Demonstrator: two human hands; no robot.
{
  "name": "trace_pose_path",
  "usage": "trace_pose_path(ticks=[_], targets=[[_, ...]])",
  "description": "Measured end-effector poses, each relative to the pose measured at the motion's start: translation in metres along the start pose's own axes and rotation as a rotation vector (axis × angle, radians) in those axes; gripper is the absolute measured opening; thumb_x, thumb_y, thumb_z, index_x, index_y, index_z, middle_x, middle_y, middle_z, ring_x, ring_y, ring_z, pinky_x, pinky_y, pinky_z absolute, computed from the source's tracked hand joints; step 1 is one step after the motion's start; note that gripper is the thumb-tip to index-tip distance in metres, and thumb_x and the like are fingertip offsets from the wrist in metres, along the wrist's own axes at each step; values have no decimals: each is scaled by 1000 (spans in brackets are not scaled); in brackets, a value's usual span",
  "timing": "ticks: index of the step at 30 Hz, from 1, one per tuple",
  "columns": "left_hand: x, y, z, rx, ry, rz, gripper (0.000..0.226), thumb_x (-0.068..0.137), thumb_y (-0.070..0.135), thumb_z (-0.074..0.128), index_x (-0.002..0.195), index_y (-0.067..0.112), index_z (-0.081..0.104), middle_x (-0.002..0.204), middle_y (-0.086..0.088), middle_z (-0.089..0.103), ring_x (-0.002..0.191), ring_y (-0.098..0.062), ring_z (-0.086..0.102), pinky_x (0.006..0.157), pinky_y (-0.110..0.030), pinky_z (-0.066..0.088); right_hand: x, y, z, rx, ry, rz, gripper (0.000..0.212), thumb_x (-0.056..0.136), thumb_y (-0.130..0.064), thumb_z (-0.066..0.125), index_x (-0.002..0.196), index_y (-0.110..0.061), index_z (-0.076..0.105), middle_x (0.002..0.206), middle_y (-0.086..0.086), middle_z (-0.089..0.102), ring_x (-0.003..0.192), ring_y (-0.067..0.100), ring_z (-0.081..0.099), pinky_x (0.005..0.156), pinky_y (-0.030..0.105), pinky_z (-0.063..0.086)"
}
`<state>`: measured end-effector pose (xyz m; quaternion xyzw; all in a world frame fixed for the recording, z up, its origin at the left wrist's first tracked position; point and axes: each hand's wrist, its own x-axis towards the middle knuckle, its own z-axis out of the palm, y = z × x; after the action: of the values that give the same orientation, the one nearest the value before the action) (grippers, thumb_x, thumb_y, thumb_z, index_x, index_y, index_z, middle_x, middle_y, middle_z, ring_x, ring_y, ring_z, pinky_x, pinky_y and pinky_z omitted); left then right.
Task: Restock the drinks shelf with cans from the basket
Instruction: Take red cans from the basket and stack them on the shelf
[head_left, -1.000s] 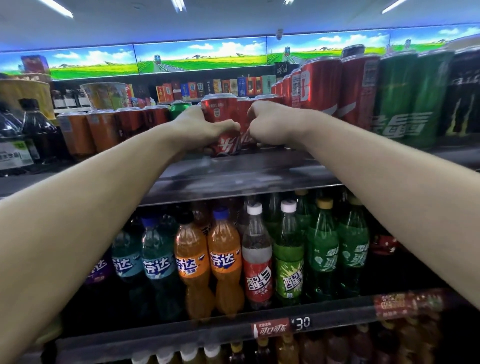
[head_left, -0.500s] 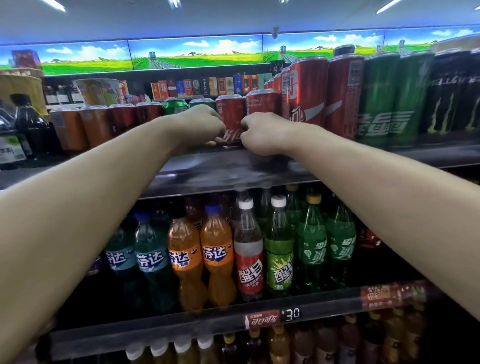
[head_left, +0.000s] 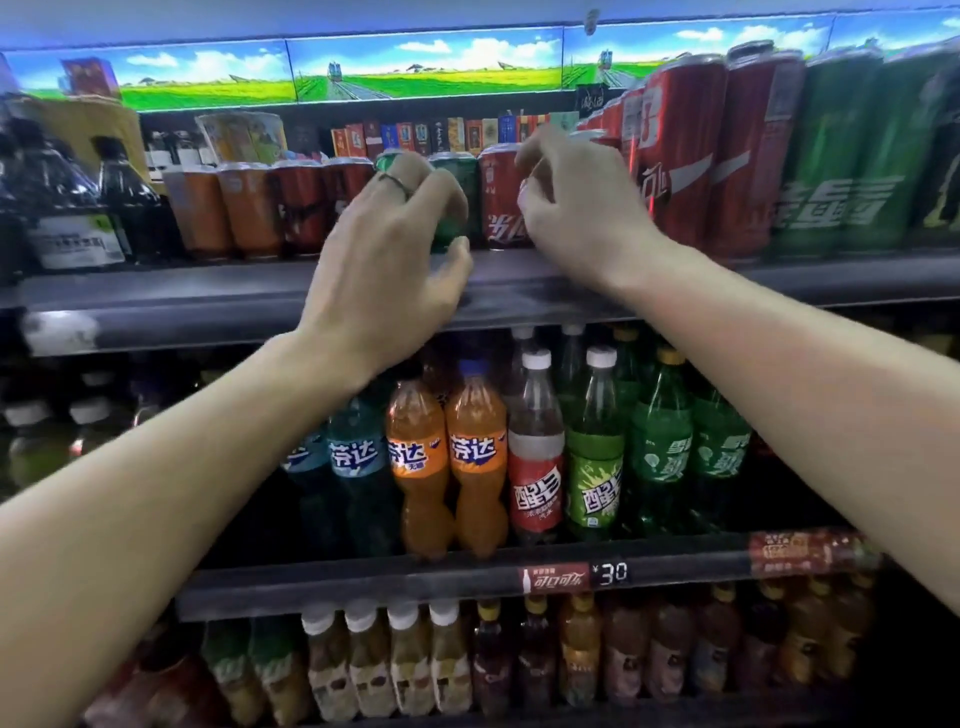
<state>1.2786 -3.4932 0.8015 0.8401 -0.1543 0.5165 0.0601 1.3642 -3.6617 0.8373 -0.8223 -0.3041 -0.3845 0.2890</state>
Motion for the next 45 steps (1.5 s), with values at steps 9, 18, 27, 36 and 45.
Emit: trace_pose_path(ticks=[9,18,27,36,45], targets=[[-231,9,29,-133,-424,-190,11,97,18,62,104,11,59,101,-3,56,89,-26,57,72,-41,48,-218,-47,76,425,-30,-26,16,91,-3,59,106,-7,62,93,1,61,81,12,57,72,19,47],[-538,32,85,-176,-1233,-759,59,93,57,34,124,13,56,120,-11,58,110,-39,63,79,-45,52,-495,-22,229,428,-697,581,18,93,-4,59,109,-13,62,91,-5,59,81,13,57,79,34,52],[-826,74,160,-390,-1445,-1266,41,105,38,52,140,17,48,128,-10,67,115,-33,67,96,-39,51,-782,14,365,334,-1214,1184,21,98,-17,61,119,-17,57,85,-7,60,62,11,55,57,23,44],[-1128,89,268,-410,-1478,-1659,84,70,59,75,140,24,44,133,-4,60,128,-28,58,111,-47,48,-1036,50,507,411,-1460,1515,78,92,-40,72,156,-20,32,153,8,46,136,28,49,107,35,39],[-1213,100,314,-296,-1688,-1593,113,83,61,73,158,10,6,161,-28,27,150,-43,32,124,-50,28,-1171,63,603,486,-1228,1699,96,70,-66,77,151,-27,44,154,2,48,141,27,46,117,39,37]])
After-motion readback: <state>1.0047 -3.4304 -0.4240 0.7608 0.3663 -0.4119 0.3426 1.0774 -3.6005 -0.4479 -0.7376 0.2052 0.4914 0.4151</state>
